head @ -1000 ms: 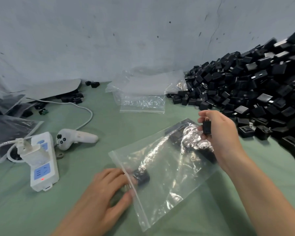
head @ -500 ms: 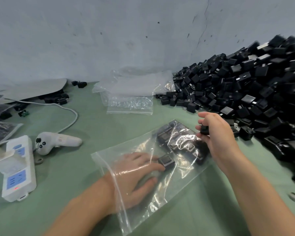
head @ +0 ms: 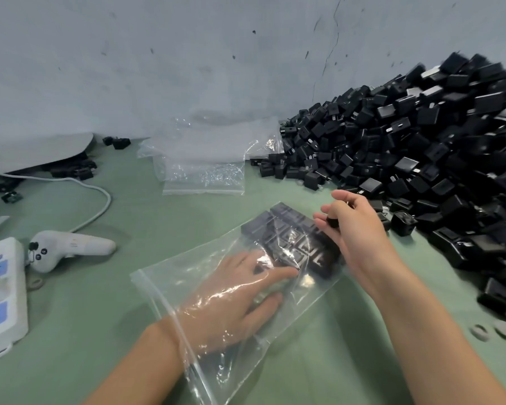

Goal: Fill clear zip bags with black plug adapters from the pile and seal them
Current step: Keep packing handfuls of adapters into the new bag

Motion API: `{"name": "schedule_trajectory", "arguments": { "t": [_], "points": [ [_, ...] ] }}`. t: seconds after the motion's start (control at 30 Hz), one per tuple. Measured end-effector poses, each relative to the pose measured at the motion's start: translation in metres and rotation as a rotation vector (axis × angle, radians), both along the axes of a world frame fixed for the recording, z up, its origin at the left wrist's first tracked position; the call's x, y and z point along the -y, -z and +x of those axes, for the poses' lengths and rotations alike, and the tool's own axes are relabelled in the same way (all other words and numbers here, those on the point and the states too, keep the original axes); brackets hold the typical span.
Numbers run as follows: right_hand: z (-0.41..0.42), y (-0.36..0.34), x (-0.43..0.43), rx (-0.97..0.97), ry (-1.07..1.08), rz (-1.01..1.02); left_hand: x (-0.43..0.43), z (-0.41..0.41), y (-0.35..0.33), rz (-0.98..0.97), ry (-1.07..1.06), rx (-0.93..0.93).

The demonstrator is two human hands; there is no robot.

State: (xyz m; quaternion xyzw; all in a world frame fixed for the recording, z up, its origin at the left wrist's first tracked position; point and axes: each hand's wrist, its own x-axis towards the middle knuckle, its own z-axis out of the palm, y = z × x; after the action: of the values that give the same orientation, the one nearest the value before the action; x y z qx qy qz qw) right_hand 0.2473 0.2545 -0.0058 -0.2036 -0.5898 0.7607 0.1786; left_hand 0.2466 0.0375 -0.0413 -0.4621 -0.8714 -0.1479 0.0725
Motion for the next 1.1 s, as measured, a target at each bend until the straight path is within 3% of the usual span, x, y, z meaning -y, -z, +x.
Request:
{"name": "schedule_trajectory", "arguments": {
  "t": [0.17, 0.3, 0.43, 0.57, 0.67, 0.77, 0.87, 1.1],
  "points": [
    [0.003, -0.001, -0.001, -0.025, -0.058, -0.035, 0.007, 0.005, -0.006, 0.017, -0.01, 0.052],
    [0.01, -0.006, 0.008, -0.107, -0.142, 0.02, 0.037, 0.014, -0.01, 0.143, -0.073, 0.088],
    [0.022, -0.016, 0.024, -0.211, -0.276, 0.229, 0.098, 0.026, -0.018, 0.299, -0.382, 0.091],
    [0.032, -0.022, 0.045, -0.244, -0.482, 0.311, 0.134, 0.027, -0.034, 0.712, -0.747, 0.086],
    [0.034, -0.018, 0.067, -0.233, -0.593, 0.357, 0.117, 0.034, -0.048, 0.884, -0.636, 0.179],
    [0.033, -0.011, 0.09, -0.213, -0.751, 0.407, 0.091, 0.045, -0.052, 0.794, -0.455, 0.314],
    [0.032, -0.012, 0.102, -0.219, -0.925, 0.452, 0.085, 0.048, -0.05, 0.582, -0.307, 0.277],
    [0.03, -0.009, 0.111, -0.216, -1.015, 0.538, 0.116, 0.049, -0.042, 0.505, -0.312, 0.222]
  ]
}}
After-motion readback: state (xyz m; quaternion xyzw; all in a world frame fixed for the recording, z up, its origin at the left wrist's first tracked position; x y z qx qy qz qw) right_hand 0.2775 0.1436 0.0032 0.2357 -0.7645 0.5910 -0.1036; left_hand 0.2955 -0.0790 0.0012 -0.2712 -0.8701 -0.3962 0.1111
